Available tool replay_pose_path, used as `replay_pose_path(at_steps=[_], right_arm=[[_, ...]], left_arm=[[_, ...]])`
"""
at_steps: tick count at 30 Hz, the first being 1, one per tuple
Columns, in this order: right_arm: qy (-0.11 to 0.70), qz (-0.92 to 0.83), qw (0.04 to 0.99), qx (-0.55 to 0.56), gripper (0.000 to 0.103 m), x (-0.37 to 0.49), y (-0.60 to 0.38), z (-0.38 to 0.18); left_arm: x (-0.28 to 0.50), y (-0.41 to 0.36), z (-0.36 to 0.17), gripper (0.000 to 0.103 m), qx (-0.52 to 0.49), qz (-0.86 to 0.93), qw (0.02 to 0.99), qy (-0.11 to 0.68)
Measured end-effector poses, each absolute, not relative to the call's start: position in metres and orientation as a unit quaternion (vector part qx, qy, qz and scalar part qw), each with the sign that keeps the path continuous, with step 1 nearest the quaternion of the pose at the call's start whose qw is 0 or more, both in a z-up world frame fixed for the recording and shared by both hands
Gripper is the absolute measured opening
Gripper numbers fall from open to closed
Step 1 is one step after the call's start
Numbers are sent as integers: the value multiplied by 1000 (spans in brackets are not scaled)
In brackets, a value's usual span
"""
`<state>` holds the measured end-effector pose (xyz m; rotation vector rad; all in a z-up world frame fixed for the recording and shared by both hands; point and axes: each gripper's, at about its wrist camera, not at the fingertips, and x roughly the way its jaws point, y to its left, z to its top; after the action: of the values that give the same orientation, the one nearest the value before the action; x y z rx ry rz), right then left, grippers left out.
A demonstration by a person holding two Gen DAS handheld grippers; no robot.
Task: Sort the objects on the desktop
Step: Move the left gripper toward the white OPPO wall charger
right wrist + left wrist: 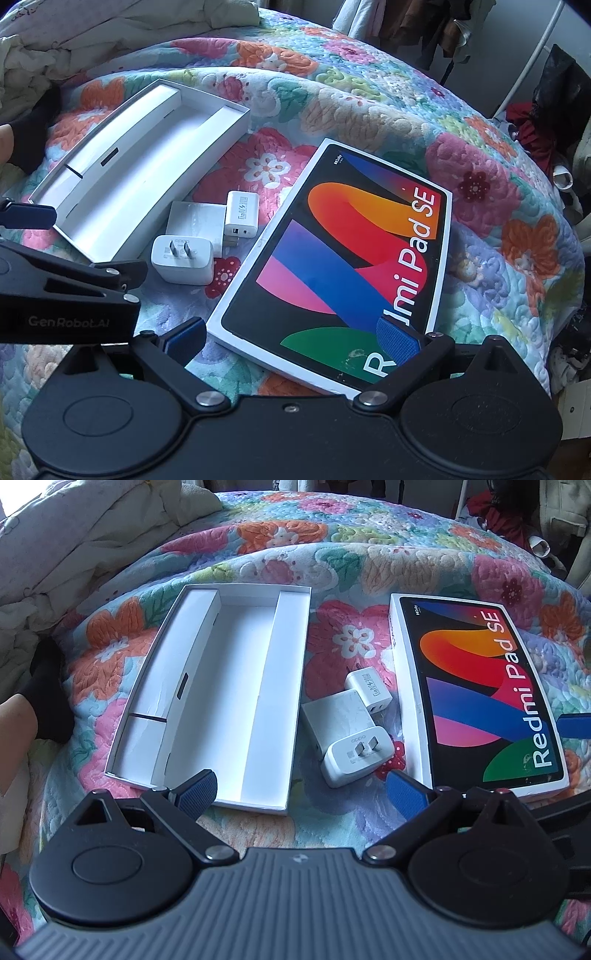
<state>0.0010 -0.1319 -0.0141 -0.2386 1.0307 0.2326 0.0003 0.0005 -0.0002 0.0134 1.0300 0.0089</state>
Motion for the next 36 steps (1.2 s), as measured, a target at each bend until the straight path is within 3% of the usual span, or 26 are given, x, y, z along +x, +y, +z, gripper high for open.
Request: replay_pose_path(at_steps=[14, 29, 32, 33, 35, 36], right_arm=[[493, 112, 857, -100, 98, -1, -135, -20], [468, 98, 874, -84, 91, 1, -135, -20], [478, 117, 865, -98, 73, 6, -130, -21], [479, 120, 864, -98, 61, 7, -128, -21], [483, 130, 860, -96, 44, 9, -125, -20], [486, 137, 858, -90, 29, 11, -124, -20]], left_arm=[[7, 9, -13, 100, -43, 21, 841, 539], [9, 30, -6, 96, -42, 23, 855, 517], [10, 38, -7, 88, -53, 25, 857, 512], [10, 40, -8, 83, -60, 24, 857, 511], [9, 45, -11, 61, -70, 21, 855, 513], [9, 44, -12, 57, -67, 20, 855, 514]])
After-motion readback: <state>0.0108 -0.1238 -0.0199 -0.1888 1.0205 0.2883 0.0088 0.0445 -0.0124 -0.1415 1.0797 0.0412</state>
